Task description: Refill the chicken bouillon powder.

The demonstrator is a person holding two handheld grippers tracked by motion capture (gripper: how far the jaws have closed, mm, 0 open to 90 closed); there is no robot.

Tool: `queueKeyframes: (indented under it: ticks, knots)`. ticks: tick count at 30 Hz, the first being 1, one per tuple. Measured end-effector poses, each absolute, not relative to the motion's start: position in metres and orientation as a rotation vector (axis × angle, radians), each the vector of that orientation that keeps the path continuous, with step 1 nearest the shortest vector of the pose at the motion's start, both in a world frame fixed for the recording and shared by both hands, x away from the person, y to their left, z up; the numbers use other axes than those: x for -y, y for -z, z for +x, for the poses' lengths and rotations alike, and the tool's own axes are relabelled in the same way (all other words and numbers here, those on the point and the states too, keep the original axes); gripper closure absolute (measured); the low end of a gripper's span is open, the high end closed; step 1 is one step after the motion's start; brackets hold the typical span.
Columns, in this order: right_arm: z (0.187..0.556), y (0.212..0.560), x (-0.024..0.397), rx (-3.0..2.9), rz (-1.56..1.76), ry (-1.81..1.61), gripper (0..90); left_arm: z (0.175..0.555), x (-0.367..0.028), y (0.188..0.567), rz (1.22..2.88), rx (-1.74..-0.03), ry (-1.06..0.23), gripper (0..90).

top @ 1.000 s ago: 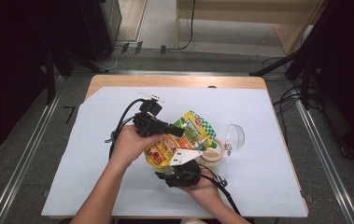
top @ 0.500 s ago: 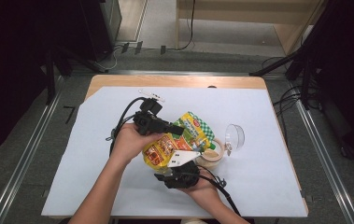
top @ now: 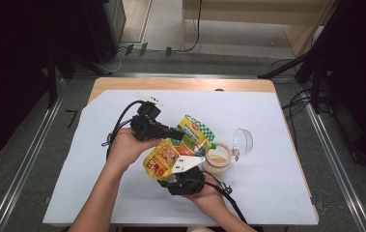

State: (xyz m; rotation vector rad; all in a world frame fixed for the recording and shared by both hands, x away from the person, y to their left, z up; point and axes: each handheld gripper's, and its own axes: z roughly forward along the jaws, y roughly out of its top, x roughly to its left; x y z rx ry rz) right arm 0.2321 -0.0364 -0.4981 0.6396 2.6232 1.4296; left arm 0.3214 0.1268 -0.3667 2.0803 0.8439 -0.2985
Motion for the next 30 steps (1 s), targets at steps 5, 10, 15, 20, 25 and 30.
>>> queueKeyframes:
  ticks: [5, 10, 15, 20, 25, 30]
  knots:
    - [0.23, 0.5, 0.033, -2.632, 0.624, -1.417, 52.2, 0.32, -0.129, 0.369, 2.073, -0.849, 0.316, 84.6]
    - [0.23, 0.504, 0.031, -2.638, 0.629, -1.398, 51.5, 0.321, -0.123, 0.373, 2.077, -0.843, 0.322, 84.5]
    - [0.23, 0.509, 0.031, -2.644, 0.645, -1.381, 49.9, 0.321, -0.115, 0.379, 2.085, -0.832, 0.296, 85.5]
    - [0.231, 0.512, 0.031, -2.642, 0.657, -1.383, 48.6, 0.323, -0.118, 0.382, 2.072, -0.832, 0.326, 88.0]
    - [0.231, 0.512, 0.033, -2.635, 0.669, -1.411, 45.8, 0.322, -0.121, 0.379, 2.063, -0.818, 0.314, 88.5]
    - [0.235, 0.51, 0.039, -2.594, 0.722, -1.457, 40.8, 0.322, -0.128, 0.377, 2.053, -0.806, 0.313, 89.3]
